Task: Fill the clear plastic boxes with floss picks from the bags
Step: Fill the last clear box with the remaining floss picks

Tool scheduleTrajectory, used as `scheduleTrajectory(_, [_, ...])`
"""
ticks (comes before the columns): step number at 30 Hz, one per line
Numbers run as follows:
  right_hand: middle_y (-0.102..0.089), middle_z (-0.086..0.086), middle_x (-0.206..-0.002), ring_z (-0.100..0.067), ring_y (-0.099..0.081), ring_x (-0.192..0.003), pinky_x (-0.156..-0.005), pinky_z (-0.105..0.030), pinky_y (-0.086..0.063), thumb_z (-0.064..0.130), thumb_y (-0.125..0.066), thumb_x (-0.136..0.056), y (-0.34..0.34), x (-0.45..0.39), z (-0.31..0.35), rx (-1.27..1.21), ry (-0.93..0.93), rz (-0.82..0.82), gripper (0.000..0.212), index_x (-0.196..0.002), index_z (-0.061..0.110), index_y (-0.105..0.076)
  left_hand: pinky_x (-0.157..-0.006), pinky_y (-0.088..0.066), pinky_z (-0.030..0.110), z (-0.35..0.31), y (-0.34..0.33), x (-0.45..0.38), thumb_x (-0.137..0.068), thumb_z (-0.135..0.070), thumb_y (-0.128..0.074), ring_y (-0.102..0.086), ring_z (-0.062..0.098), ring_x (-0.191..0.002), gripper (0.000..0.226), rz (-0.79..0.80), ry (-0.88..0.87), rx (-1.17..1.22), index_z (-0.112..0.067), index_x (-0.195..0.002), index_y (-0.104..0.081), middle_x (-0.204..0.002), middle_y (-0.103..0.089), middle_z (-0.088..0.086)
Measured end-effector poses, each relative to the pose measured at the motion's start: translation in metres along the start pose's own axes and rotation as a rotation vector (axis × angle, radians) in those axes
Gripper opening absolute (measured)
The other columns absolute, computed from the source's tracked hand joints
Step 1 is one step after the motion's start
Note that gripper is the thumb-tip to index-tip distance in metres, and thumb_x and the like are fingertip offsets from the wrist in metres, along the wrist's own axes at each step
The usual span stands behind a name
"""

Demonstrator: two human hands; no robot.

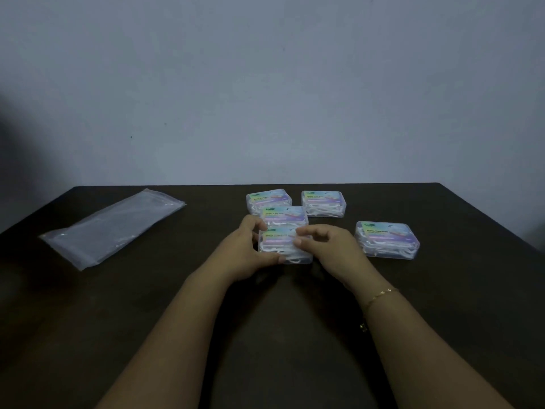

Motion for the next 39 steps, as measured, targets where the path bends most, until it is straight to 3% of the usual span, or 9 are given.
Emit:
scheduleTrajectory(4, [-0.058, 0.000, -0.123, -0.010, -0.054, -0.106, -0.084, -0.024, -0.046, 0.022, -0.065, -0.087, -0.002, -0.004, 0.001, 0.166, 0.046, -0.030, 0.027, -0.114, 0.022, -0.066, -0.077, -0.054, 0.028, 0.000, -0.001, -0.003, -0.076, -0.037, -0.077, -0.058, 0.006, -0.094, 0.040, -0.001, -0.014, -0.049, -0.032, -0.097, -0.044, -0.108, -0.054, -0.013])
scheduleTrajectory(12, [-0.056, 0.001, -0.125, -0.013, -0.053, -0.111, -0.092, -0.031, -0.048, 0.024, -0.063, -0.089, -0.006, -0.007, 0.002, 0.221, 0.085, -0.045, 0.028, -0.116, 0.023, -0.064, -0.083, -0.054, 0.034, -0.003, 0.002, -0.003, -0.073, -0.042, -0.076, -0.054, 0.006, -0.099, 0.039, -0.046, -0.032, -0.130, -0.029, -0.094, -0.046, -0.118, -0.049, -0.009])
scheduleTrajectory(17, [-0.052, 0.002, -0.127, -0.007, -0.050, -0.109, -0.089, -0.023, -0.043, 0.027, -0.055, -0.094, -0.014, -0.006, 0.009, 0.266, 0.178, -0.050, 0.031, -0.124, 0.023, -0.059, -0.099, -0.029, 0.036, -0.021, 0.004, 0.002, -0.071, -0.068, -0.063, -0.030, 0.014, -0.125, 0.053, -0.196, -0.110, -0.495, -0.039, -0.112, -0.046, -0.139, -0.028, -0.008])
scheduleTrajectory(21, [-0.040, 0.000, -0.134, -0.006, -0.047, -0.104, -0.075, -0.016, -0.043, 0.025, -0.046, -0.098, -0.006, -0.010, 0.002, 0.165, 0.131, -0.201, 0.041, -0.139, 0.026, -0.041, -0.098, -0.021, 0.035, -0.023, 0.005, 0.005, -0.073, -0.074, -0.055, -0.025, 0.013, -0.128, 0.066, -0.273, -0.114, -0.544, -0.039, -0.127, -0.043, -0.139, -0.033, -0.011])
scheduleTrajectory(24, [-0.035, -0.004, -0.139, -0.014, -0.043, -0.119, -0.091, -0.026, -0.039, 0.024, -0.046, -0.098, 0.008, -0.013, 0.007, 0.234, 0.145, -0.356, 0.044, -0.141, 0.022, -0.036, -0.091, -0.018, 0.029, -0.035, 0.012, 0.011, -0.078, -0.068, -0.054, -0.030, 0.010, -0.125, 0.059, -0.412, -0.185, -0.475, -0.035, -0.125, -0.044, -0.133, -0.040, -0.012])
scheduleTrajectory(27, [-0.033, -0.004, -0.143, -0.021, -0.034, -0.129, -0.102, -0.037, -0.034, 0.031, -0.044, -0.098, 0.019, -0.024, 0.010, 0.446, 0.133, -0.449, 0.045, -0.141, 0.022, -0.035, -0.095, -0.022, 0.030, -0.043, 0.018, 0.006, -0.087, -0.060, -0.048, -0.034, 0.011, -0.124, 0.050, -0.496, -0.182, -0.472, -0.033, -0.128, -0.045, -0.134, -0.042, -0.010])
scheduleTrajectory(35, [-0.018, -0.004, -0.156, -0.022, -0.007, -0.144, -0.110, -0.050, -0.018, 0.041, -0.031, -0.099, 0.029, -0.072, 0.002, 0.679, 0.017, -0.472, 0.046, -0.137, 0.017, -0.041, -0.103, -0.028, 0.037, -0.050, 0.004, -0.049, -0.097, -0.039, -0.033, -0.039, 0.017, -0.130, 0.054, -0.309, -0.075, -0.629, -0.018, -0.146, -0.030, -0.148, -0.037, 0.000])
scheduleTrajectory(39, [-0.031, -0.003, -0.149, -0.021, -0.016, -0.140, -0.107, -0.051, -0.017, 0.041, -0.026, -0.099, 0.021, -0.093, 0.000, 0.750, -0.017, -0.376, 0.046, -0.131, 0.016, -0.048, -0.102, -0.026, 0.041, -0.040, 0.004, -0.075, -0.098, -0.036, -0.023, -0.044, 0.016, -0.125, 0.049, -0.161, -0.038, -0.658, -0.022, -0.144, -0.035, -0.147, -0.040, -0.002])
Point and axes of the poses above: each hand's wrist, its own x-axis away from the middle knuckle, its own y-axis out of the back of the hand, z = x × y, the point moved 10 cm from there along -x, towards the middle knuckle
